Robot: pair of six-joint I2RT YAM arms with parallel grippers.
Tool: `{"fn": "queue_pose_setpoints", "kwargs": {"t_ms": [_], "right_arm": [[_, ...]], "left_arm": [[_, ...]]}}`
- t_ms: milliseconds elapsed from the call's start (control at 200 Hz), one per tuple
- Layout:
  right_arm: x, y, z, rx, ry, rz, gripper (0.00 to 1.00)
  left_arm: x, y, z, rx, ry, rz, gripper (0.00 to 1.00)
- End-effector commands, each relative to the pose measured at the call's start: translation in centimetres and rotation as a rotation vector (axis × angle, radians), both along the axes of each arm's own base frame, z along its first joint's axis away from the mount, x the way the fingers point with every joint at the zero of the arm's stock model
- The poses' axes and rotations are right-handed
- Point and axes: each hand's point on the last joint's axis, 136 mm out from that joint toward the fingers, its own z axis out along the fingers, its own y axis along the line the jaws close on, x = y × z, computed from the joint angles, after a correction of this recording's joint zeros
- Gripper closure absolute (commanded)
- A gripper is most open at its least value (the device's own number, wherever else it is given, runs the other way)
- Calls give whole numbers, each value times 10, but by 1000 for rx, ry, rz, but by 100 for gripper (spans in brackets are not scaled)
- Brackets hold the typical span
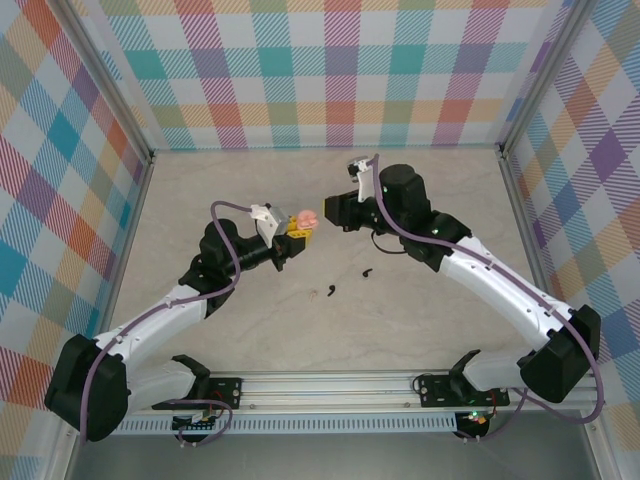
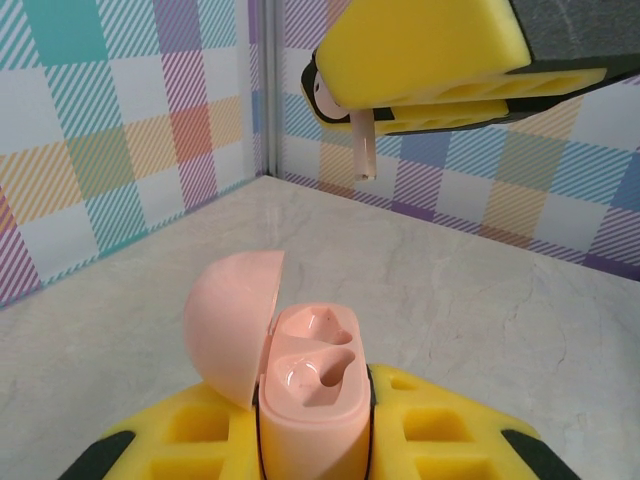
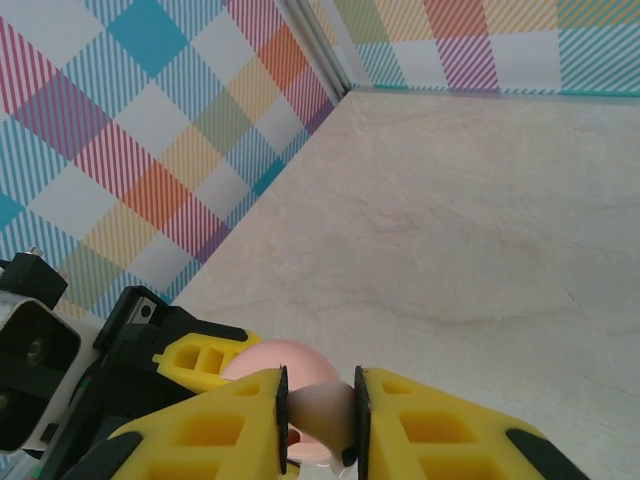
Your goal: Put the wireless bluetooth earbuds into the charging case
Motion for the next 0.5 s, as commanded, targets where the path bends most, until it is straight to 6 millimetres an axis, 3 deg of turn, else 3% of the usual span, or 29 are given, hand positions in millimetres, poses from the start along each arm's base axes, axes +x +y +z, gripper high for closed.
{"fn": "queue_pose_setpoints", "kwargs": {"t_ms": [0,495], "right_arm": [[-4,8,25,55,-76,35,74],[-7,26,24,59,-94,70,75]], "left_arm": [[0,-6,26,-36,-92,-6,86],[1,-13,38,-61,-96,-17,87]]}}
